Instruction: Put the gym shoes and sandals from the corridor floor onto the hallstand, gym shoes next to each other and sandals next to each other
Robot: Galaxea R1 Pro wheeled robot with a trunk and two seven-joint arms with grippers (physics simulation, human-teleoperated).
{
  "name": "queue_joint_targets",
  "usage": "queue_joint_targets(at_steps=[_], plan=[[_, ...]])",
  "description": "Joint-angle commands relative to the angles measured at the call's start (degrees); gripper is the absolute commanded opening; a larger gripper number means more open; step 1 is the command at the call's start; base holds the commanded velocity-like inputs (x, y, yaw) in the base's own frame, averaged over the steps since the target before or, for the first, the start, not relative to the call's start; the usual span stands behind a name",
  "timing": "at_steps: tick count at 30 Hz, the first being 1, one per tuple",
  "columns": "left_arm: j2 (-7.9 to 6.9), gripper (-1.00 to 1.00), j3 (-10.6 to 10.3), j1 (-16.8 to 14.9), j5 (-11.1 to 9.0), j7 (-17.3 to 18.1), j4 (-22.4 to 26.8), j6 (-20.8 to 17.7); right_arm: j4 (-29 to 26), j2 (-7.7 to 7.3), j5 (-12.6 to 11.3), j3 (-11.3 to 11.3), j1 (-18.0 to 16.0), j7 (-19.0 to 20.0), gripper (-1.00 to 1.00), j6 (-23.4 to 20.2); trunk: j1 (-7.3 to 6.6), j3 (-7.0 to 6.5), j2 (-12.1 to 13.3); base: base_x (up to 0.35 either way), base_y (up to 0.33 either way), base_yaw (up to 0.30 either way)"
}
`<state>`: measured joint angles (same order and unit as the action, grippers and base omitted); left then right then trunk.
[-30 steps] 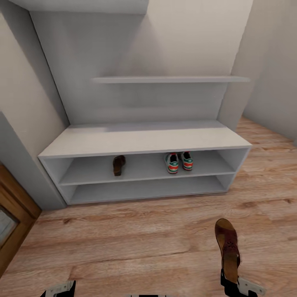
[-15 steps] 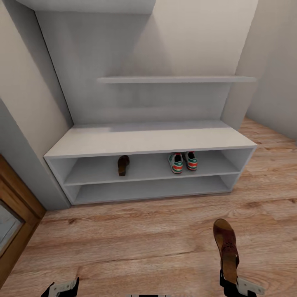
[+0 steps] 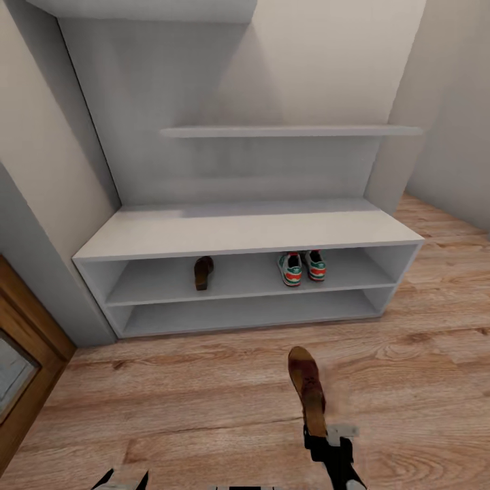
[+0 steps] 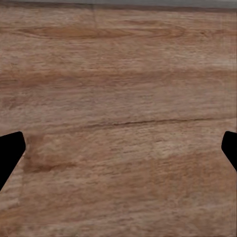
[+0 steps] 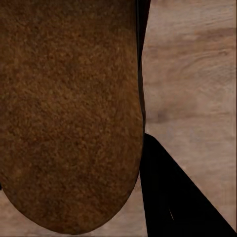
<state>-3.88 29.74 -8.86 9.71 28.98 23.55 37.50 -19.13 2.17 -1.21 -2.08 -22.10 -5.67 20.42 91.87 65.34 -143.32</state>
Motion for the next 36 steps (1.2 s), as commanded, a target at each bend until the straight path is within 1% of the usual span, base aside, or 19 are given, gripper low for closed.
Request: queue_joint_targets(at_steps=[1,2,3,4,5,6,7,8,10,11,12,14,18,22,32,33,36], plan=[[-0.19,1.0,0.98,0.52,0.22,0.43,0.28,0.41,-5.23,2.99,2.59,-0.93,-0.04,-1.28,-1.0,-8.66,-0.01,0.05,-0.02,0.0,0.0,0.0],[-0.29,1.0,1.14,0.71,0.11,0.47,0.39,0.46,-7.28,4.09,3.69,-0.96,-0.08,-1.89,-1.0,-12.18,-0.01,0.05,-0.02,0.0,0.0,0.0],[-0.43,1.0,1.38,0.99,-0.02,0.53,0.53,0.52,-10.76,6.15,5.65,-1.0,-0.18,-3.33,-1.0,-18.24,-0.01,0.05,-0.02,0.0,0.0,0.0],[-0.66,1.0,1.72,1.43,-0.08,0.63,0.7,0.59,-20.98,7.83,10.32,-2.21,-3.47,-11.3,-1.0,-34.54,-0.01,0.05,-0.02,0.0,0.0,0.0],[-0.68,1.0,1.74,1.44,-0.09,0.63,0.7,0.6,-21.45,7.83,10.41,-2.76,-4.21,-11.72,-1.0,-35.48,-0.01,0.05,-0.02,0.0,0.0,0.0],[-0.68,1.0,1.77,1.45,-0.09,0.64,0.7,0.6,-22.12,7.83,10.52,-3.95,-5.84,-12.32,-1.0,-37.32,-0.01,0.05,-0.02,0.0,0.0,0.0],[-0.73,1.0,1.79,1.47,-0.06,0.64,0.71,0.59,-22.88,7.83,10.58,-5.76,-9.26,-13.0,-1.0,-41.22,-0.01,0.05,-0.02,0.0,0.0,0.0],[-0.74,1.0,1.8,1.47,-0.05,0.64,0.71,0.57,-23.1,7.83,10.59,-6.26,-10.79,-13.18,-1.0,-43.09,-0.01,0.05,-0.02,0.0,0.0,0.0],[-0.74,1.0,1.8,1.48,-0.05,0.64,0.71,0.57,-23.29,7.83,10.6,-6.58,-12.15,-13.29,-1.0,-44.75,-0.01,0.05,-0.02,0.0,0.0,0.0],[-0.71,1.0,1.81,1.5,-0.04,0.64,0.71,0.56,-23.8,7.83,10.59,-6.91,-14.58,-13.4,-1.0,-47.16,-0.01,0.05,-0.02,0.0,0.0,0.0],[-0.71,1.0,1.81,1.51,-0.04,0.64,0.71,0.56,-24.28,7.83,10.45,-7.03,-15.95,-13.43,-1.0,-48.33,-0.01,0.05,-0.02,0.0,0.0,0.0],[-0.73,1.0,1.81,1.49,-0.07,0.64,0.71,0.58,-26.11,7.83,10.14,-7.18,-16.97,-13.36,-1.0,-49.42,-0.01,0.05,-0.02,0.0,0.0,0.0],[-0.76,1.0,1.81,1.5,-0.11,0.64,0.71,0.61,-29.83,7.83,9.97,-7.41,-17.52,-13.11,-1.0,-50.07,-0.01,0.05,-0.02,0.0,0.0,0.0],[-0.77,1.0,1.81,1.5,-0.12,0.64,0.65,0.63,-30.77,7.83,9.93,-7.47,-17.62,-12.87,-1.0,-50.18,-0.01,0.05,-0.02,0.0,0.0,0.0],[-0.71,1.0,1.79,1.5,-0.13,0.64,0.31,0.64,-29.7,7.83,10.0,-7.18,-17.61,-12.44,-1.0,-50.21,-0.01,0.05,-0.02,0.0,0.0,0.0],[-0.7,1.0,1.77,1.5,-0.13,0.64,0.31,0.64,-28.84,7.83,10.0,-7.13,-17.59,-12.44,-1.0,-50.2,-0.01,0.05,-0.02,0.0,0.0,0.0],[-0.67,1.0,1.78,1.51,-0.13,0.64,0.29,0.64,-23.33,7.83,10.0,-7.13,-17.56,-12.43,-1.0,-49.89,-0.01,0.05,-0.02,0.0,0.0,0.0]])
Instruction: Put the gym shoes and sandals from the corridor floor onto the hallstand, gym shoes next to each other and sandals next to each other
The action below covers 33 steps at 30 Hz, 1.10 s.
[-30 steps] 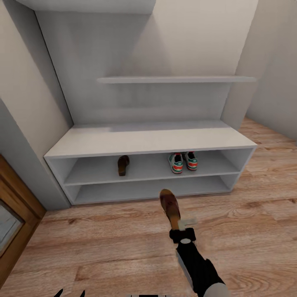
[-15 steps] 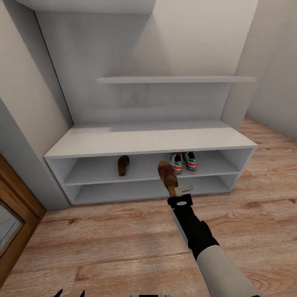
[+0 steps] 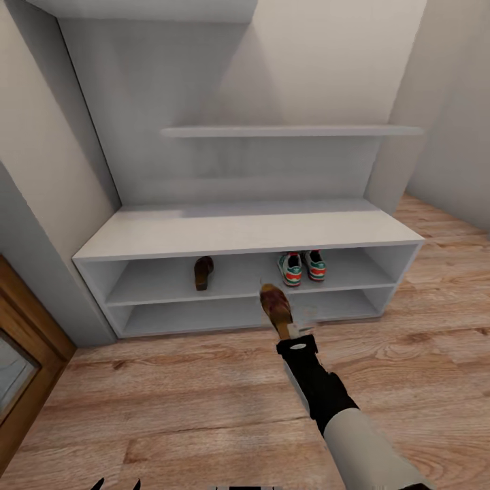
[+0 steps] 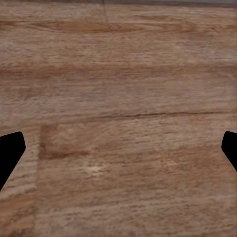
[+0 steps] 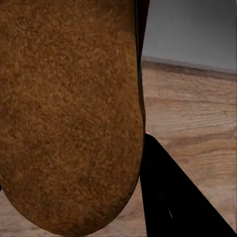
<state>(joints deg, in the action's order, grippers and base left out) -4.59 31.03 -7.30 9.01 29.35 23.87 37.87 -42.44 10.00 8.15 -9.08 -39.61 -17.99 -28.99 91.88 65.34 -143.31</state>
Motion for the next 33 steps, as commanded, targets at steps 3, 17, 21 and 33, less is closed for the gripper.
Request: queue_joint_targets(at_steps=[3,17,21,33], plan=[[0.07,1.0,0.45,-0.04,0.53,0.27,-0.04,0.28,6.93,0.0,0.62,-0.13,-0.03,-0.12,-1.0,1.55,-0.02,0.14,-0.02,0.0,0.0,0.1],[0.17,1.0,0.43,-0.02,0.54,0.27,-0.12,0.22,8.97,0.0,0.63,-0.02,-0.03,-0.2,-1.0,4.97,-0.02,0.98,-0.02,0.0,0.0,0.177],[0.23,1.0,0.43,-0.01,0.74,0.27,-0.27,0.19,8.9,0.0,0.63,0.02,-0.03,-0.2,-1.0,5.02,-0.02,1.25,-0.02,0.0,0.0,0.187],[0.37,1.0,0.43,0.0,0.83,0.27,-0.52,0.19,8.95,0.0,0.63,0.03,-0.03,-0.21,-1.0,5.08,-0.02,2.1,-0.02,0.0,0.0,0.17]])
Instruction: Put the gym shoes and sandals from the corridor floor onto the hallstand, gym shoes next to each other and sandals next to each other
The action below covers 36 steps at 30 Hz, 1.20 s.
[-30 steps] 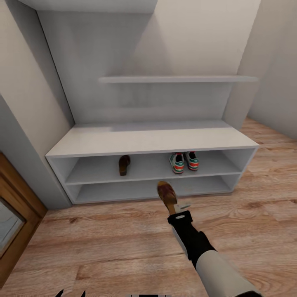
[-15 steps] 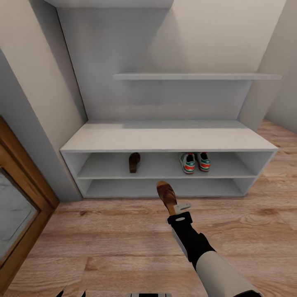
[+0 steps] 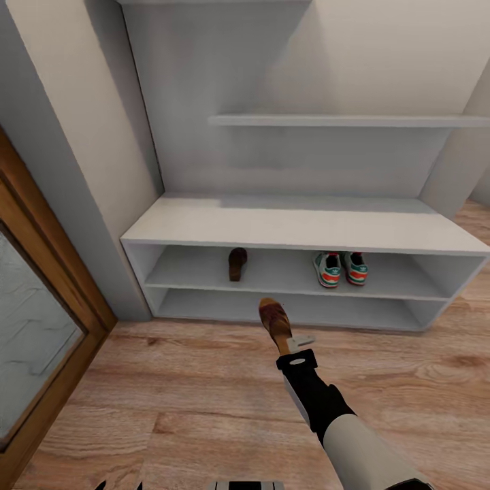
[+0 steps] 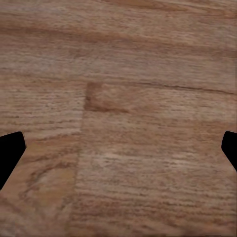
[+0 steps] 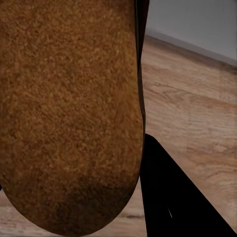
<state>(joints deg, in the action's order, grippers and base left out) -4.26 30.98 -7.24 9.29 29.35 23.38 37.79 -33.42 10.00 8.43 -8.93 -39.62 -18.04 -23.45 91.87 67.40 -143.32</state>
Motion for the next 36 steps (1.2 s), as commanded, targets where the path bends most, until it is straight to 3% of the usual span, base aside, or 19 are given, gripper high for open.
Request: queue_joint_targets(at_steps=[1,16,20,23,27,29,36], plan=[[0.04,1.0,0.49,-0.06,0.55,0.27,-0.04,0.27,-0.06,0.0,0.36,-0.12,-0.02,-0.15,-1.0,-0.45,-0.01,0.12,-0.02,0.0,0.0,0.103],[0.04,1.0,0.49,-0.06,0.54,0.27,-0.09,0.27,0.09,0.0,0.48,0.1,-0.02,-0.23,-1.0,-0.4,-0.01,0.81,-0.02,0.0,0.0,0.016],[0.04,1.0,0.49,-0.06,0.55,0.27,-0.09,0.27,-0.24,0.0,0.6,1.11,-0.02,-0.48,-1.0,-0.45,-0.01,0.81,-0.02,0.0,0.0,0.0],[0.04,1.0,0.49,-0.06,0.55,0.27,-0.09,0.27,-0.83,0.0,0.61,2.87,-0.06,-0.56,-1.0,-0.5,-0.01,0.81,-0.02,0.0,0.0,0.0],[0.04,1.0,0.41,-0.06,0.62,0.27,-0.09,0.27,-3.02,0.0,0.62,8.39,-0.09,-2.04,-1.0,-0.54,-0.01,0.81,-0.02,0.001,0.0,0.0],[0.05,1.0,0.41,-0.06,0.66,0.27,-0.09,0.27,-3.16,0.0,0.62,9.63,-0.08,-2.82,-1.0,-0.54,-0.01,0.81,-0.02,0.055,0.0,0.0],[0.08,1.0,0.4,-0.06,0.68,0.27,-0.09,0.26,-3.07,0.0,0.54,10.82,-0.06,-3.55,-1.0,-0.47,-0.01,0.81,-0.02,0.246,0.0,0.0]])
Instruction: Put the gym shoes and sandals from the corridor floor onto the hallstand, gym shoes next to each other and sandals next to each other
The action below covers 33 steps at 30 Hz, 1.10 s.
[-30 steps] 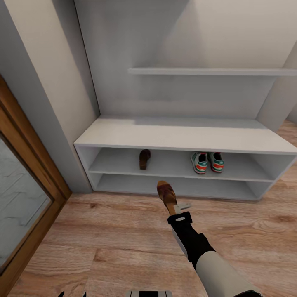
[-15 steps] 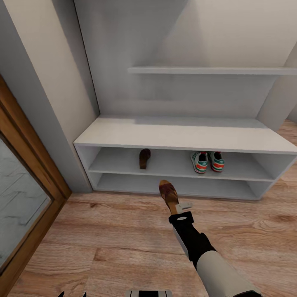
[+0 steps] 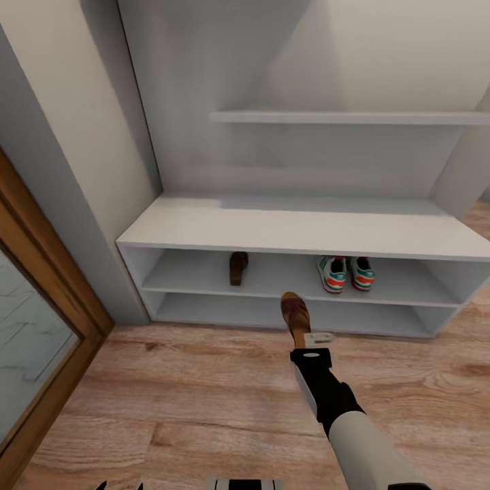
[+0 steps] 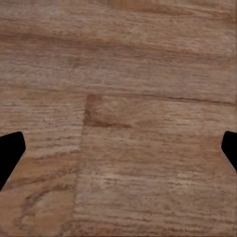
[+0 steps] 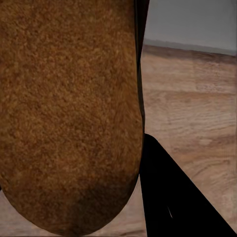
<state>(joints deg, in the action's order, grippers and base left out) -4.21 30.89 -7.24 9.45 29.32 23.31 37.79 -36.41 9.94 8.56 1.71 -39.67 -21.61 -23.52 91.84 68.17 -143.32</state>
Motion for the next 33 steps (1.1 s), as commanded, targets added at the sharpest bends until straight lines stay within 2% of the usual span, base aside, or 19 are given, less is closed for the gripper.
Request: queue_joint_targets(at_steps=[1,14,25,33], plan=[[0.04,1.0,0.49,-0.06,0.52,0.29,-0.02,0.26,-0.08,0.06,0.41,0.18,-0.02,0.02,-1.0,-0.4,0.02,0.05,-0.02,0.321,0.0,0.0],[0.08,1.0,0.31,-0.06,0.56,0.29,-0.02,0.27,0.02,0.06,0.41,0.22,-0.04,0.08,-1.0,-0.39,0.02,0.05,-0.02,0.329,0.005,0.0],[0.08,1.0,0.23,-0.06,0.57,0.29,-0.02,0.27,-0.01,0.06,0.41,0.22,-0.01,0.08,-1.0,-0.39,0.02,0.05,-0.02,0.28,0.183,0.0],[0.08,1.0,0.16,-0.06,0.57,0.31,-0.02,0.27,-0.05,0.06,0.41,0.22,-0.04,0.08,-1.0,-0.39,0.02,0.05,-0.02,0.105,0.093,0.0]])
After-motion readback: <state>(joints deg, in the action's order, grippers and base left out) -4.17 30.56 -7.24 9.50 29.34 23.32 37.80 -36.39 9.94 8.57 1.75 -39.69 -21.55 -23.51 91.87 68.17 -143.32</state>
